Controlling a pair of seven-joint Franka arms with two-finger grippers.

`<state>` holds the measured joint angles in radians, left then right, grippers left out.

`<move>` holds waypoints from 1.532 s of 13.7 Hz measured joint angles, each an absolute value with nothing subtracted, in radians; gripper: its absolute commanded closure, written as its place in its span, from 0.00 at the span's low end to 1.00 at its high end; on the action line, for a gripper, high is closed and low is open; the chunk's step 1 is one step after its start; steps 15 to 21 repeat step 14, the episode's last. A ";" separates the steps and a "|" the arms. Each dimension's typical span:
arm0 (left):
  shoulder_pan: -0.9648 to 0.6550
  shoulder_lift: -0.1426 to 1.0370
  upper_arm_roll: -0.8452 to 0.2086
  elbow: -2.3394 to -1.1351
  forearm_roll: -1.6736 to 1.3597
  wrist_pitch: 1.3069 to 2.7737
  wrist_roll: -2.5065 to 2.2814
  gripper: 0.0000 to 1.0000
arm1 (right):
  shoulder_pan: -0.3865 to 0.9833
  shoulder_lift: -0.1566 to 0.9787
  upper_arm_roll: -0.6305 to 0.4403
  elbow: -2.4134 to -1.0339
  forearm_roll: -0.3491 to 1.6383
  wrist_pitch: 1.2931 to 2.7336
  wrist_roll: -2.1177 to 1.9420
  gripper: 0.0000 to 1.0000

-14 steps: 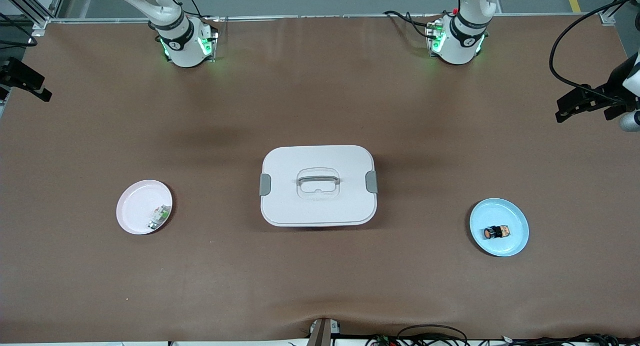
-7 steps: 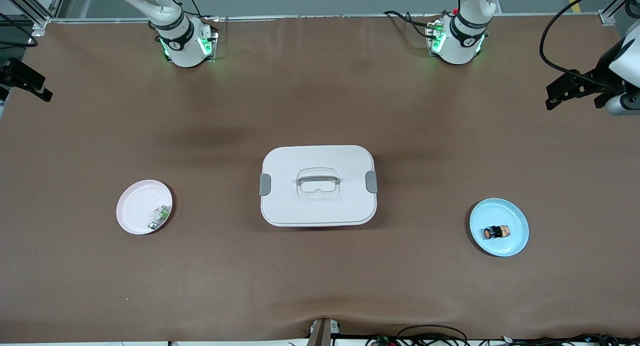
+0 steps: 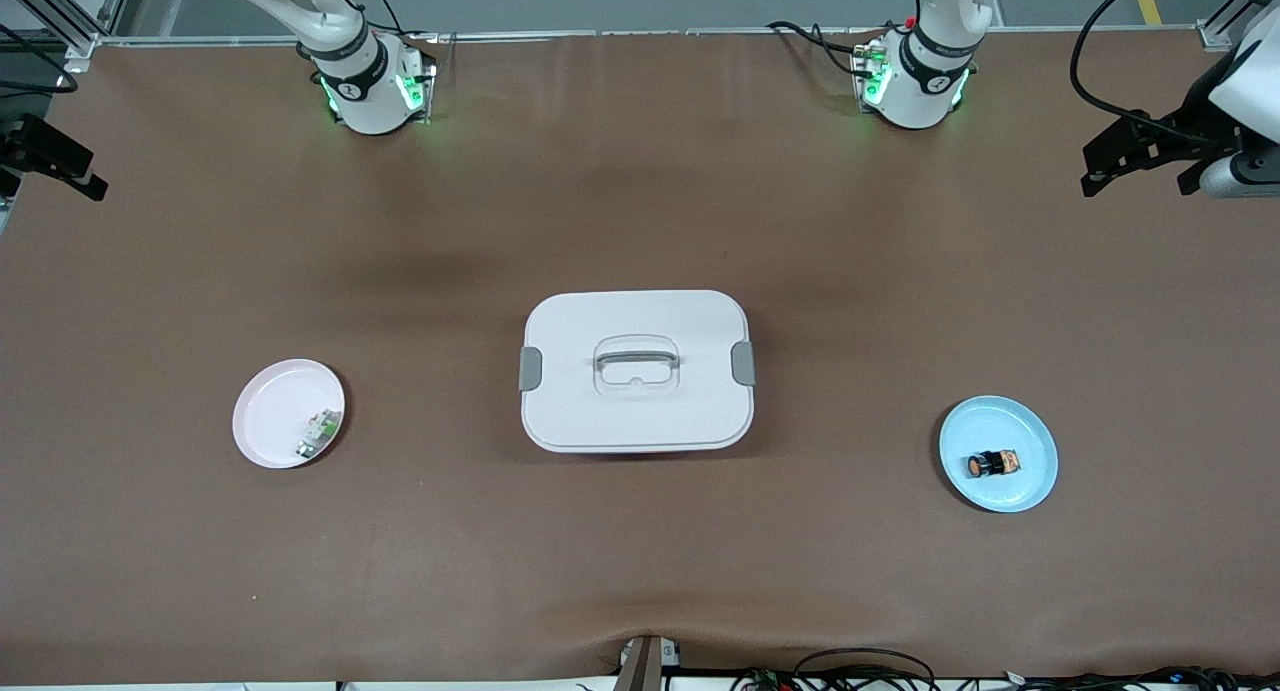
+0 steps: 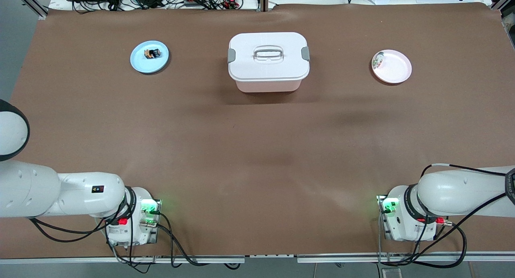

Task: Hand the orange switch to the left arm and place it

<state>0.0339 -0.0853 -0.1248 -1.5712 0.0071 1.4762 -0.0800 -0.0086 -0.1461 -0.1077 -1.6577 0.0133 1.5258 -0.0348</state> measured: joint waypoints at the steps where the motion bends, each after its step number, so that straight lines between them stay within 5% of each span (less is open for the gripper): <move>1: 0.034 -0.085 -0.125 -1.571 0.007 1.477 -0.079 0.00 | -0.009 -0.146 -0.108 -1.658 0.013 1.525 -0.035 0.00; 21: 0.038 -0.068 -0.124 -1.552 0.007 1.474 -0.076 0.00 | -0.009 -0.143 -0.108 -1.660 0.013 1.521 -0.034 0.00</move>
